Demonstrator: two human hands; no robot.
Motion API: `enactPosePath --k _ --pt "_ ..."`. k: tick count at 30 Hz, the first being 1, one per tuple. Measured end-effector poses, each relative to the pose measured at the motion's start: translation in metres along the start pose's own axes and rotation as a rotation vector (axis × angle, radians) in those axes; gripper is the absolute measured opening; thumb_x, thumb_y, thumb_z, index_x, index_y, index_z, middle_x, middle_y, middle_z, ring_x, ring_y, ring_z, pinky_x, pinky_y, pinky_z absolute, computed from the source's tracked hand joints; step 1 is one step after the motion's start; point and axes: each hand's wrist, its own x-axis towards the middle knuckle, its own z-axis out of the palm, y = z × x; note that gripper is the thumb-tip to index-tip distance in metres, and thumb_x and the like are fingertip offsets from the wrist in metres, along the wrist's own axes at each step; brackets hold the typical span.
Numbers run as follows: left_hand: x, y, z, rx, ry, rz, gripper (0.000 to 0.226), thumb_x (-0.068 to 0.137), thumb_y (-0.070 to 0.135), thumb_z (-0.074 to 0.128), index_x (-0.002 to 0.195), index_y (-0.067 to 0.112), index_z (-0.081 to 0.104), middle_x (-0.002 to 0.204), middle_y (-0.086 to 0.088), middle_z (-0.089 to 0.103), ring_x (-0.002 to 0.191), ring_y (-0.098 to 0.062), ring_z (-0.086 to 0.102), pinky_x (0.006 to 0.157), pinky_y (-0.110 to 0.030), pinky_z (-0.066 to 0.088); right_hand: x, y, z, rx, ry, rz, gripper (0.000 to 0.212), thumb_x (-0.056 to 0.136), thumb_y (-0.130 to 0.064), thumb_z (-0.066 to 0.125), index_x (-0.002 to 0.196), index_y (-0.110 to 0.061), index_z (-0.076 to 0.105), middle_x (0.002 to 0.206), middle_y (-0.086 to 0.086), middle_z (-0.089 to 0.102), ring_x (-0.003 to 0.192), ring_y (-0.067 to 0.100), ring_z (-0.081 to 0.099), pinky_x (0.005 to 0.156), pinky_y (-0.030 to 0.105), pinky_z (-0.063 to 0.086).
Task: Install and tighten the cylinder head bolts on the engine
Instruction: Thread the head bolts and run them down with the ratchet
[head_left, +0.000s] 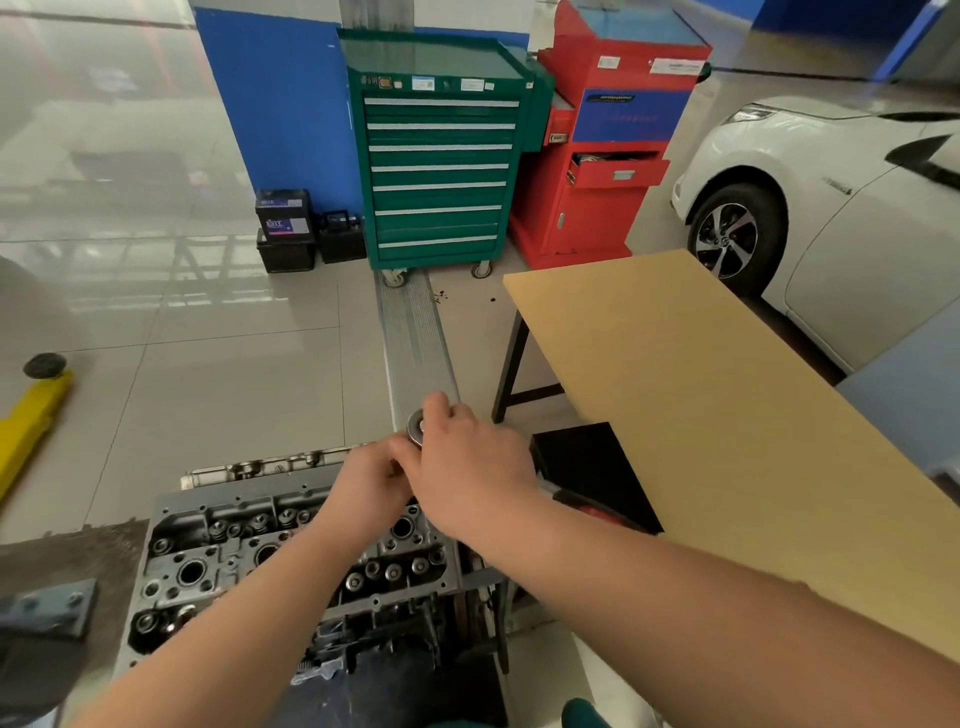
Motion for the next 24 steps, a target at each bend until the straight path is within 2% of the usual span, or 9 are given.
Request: enactPosePath --k 3,8,12,15,16,18,20,22,24 --pt "-0.003 0.0 0.001 -0.017 0.008 -0.028 0.051 0.088 -0.009 0.062 0.072 0.04 0.058 0.074 0.031 0.068 0.07 0.005 0.066 0.06 -0.008 0.047 0.011 0.015 -0.008 -0.07 0.068 -0.268 0.042 0.102 -0.064 0.026 0.11 -0.024 0.035 0.088 0.001 0.056 0.063 0.025 0.05 0.05 0.033 0.028" --pt "-0.008 0.008 0.001 -0.086 0.049 0.025 0.054 0.095 0.008 0.065 0.098 0.062 0.06 0.096 0.031 0.071 0.09 0.004 0.068 0.071 -0.007 0.048 0.036 0.045 -0.029 -0.085 -0.066 -0.635 0.03 0.098 -0.063 0.044 0.105 -0.034 0.043 0.092 -0.01 0.054 0.086 0.017 0.053 0.078 0.041 0.037" --pt "-0.008 0.004 0.002 -0.083 0.045 0.044 0.059 0.098 0.007 0.063 0.093 0.065 0.057 0.089 0.029 0.069 0.08 0.001 0.065 0.065 -0.009 0.047 0.039 0.038 -0.032 0.038 -0.22 -0.488 0.042 0.093 -0.072 0.049 0.122 -0.041 0.048 0.104 -0.011 0.059 0.095 0.017 0.058 0.084 0.043 0.044" --pt "-0.006 0.002 0.002 -0.095 0.028 0.015 0.037 0.098 0.014 0.07 0.098 0.05 0.064 0.093 0.026 0.071 0.09 0.0 0.068 0.072 -0.012 0.049 0.044 0.052 -0.05 0.204 -0.462 -0.343 0.055 0.094 -0.065 0.054 0.145 -0.062 0.033 0.143 -0.012 0.059 0.121 0.015 0.057 0.095 0.044 0.05" --pt "-0.005 0.001 0.002 -0.113 0.023 -0.003 0.031 0.098 0.016 0.072 0.1 0.046 0.065 0.095 0.026 0.072 0.094 0.001 0.068 0.075 -0.011 0.05 0.044 0.059 -0.056 0.274 -0.528 -0.295 0.055 0.097 -0.059 0.055 0.146 -0.064 0.031 0.142 -0.011 0.06 0.117 0.008 0.059 0.094 0.041 0.051" --pt "-0.002 0.0 0.0 -0.14 0.022 -0.03 0.031 0.097 0.017 0.074 0.1 0.047 0.066 0.099 0.03 0.072 0.097 0.007 0.067 0.077 -0.003 0.047 0.042 0.071 -0.062 0.419 -0.571 -0.189 0.037 0.102 -0.049 0.054 0.139 -0.052 0.054 0.111 -0.007 0.074 0.077 -0.009 0.063 0.074 0.032 0.052" --pt "-0.001 0.001 -0.002 -0.145 0.007 -0.031 0.034 0.096 0.016 0.075 0.1 0.049 0.066 0.099 0.033 0.072 0.098 0.01 0.066 0.077 0.001 0.044 0.039 0.073 -0.064 0.47 -0.508 -0.118 0.027 0.105 -0.048 0.049 0.102 -0.033 0.071 0.082 0.0 0.073 0.05 -0.003 0.055 0.061 0.031 0.045" --pt "-0.001 0.001 -0.002 -0.163 -0.002 -0.009 0.039 0.095 0.012 0.075 0.101 0.05 0.066 0.1 0.033 0.072 0.1 0.011 0.066 0.079 0.002 0.044 0.032 0.066 -0.062 0.441 -0.492 -0.062 0.037 0.105 -0.053 0.046 0.082 -0.032 0.064 0.076 0.005 0.07 0.047 0.002 0.054 0.057 0.032 0.048" --pt "-0.001 -0.001 -0.002 -0.182 0.0 -0.003 0.044 0.094 0.01 0.076 0.099 0.052 0.066 0.1 0.03 0.073 0.099 0.008 0.068 0.081 0.0 0.045 0.023 0.056 -0.058 0.451 -0.553 0.005 0.041 0.105 -0.058 0.039 0.091 -0.027 0.061 0.08 0.008 0.072 0.048 0.009 0.062 0.05 0.03 0.05"
